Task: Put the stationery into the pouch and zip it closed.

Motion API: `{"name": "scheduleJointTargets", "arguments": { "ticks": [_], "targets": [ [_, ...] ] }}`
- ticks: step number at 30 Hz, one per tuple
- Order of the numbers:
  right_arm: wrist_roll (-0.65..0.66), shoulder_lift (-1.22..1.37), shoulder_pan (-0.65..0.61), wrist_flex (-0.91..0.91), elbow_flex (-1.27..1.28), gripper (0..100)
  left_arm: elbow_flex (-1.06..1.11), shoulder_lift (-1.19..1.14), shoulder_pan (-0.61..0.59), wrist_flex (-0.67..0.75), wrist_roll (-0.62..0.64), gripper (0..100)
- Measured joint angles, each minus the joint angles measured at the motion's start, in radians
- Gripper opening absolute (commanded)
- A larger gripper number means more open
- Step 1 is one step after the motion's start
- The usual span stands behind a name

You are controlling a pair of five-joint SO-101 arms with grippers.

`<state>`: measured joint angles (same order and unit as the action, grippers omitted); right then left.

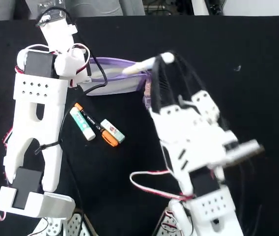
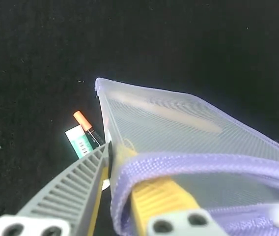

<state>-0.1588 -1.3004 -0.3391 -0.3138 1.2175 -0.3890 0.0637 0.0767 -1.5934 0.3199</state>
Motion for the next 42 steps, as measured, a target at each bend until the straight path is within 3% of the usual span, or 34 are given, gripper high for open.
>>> {"name": "scheduleJointTargets", "arguments": {
  "ticks": [10, 17, 25, 30, 37, 42],
  "targets": [
    [-0.006, 0.176, -0.038, -0.017, 0.104, 2.1, 0.000, 0.000, 0.000, 0.000, 0.000, 3],
    [-0.006, 0.318, -0.155, -0.017, 0.106, 27.6, 0.000, 0.000, -0.008, 0.000, 0.000, 3],
    [-0.005, 0.321, -0.155, 0.003, 0.106, 28.2, 0.003, -0.002, -0.089, 0.034, -0.002, 3],
    [-0.005, 0.207, -0.155, 0.207, 0.086, 28.1, 0.005, -0.005, -0.176, 0.077, -0.011, 3],
    [0.055, 0.138, -0.180, 0.690, -0.107, 21.1, 0.006, -0.006, -0.308, 0.129, -0.012, 3],
    [0.064, 0.218, -0.196, 0.813, -0.124, 20.1, 0.006, -0.008, -0.364, 0.155, -0.012, 3]
  ]
}}
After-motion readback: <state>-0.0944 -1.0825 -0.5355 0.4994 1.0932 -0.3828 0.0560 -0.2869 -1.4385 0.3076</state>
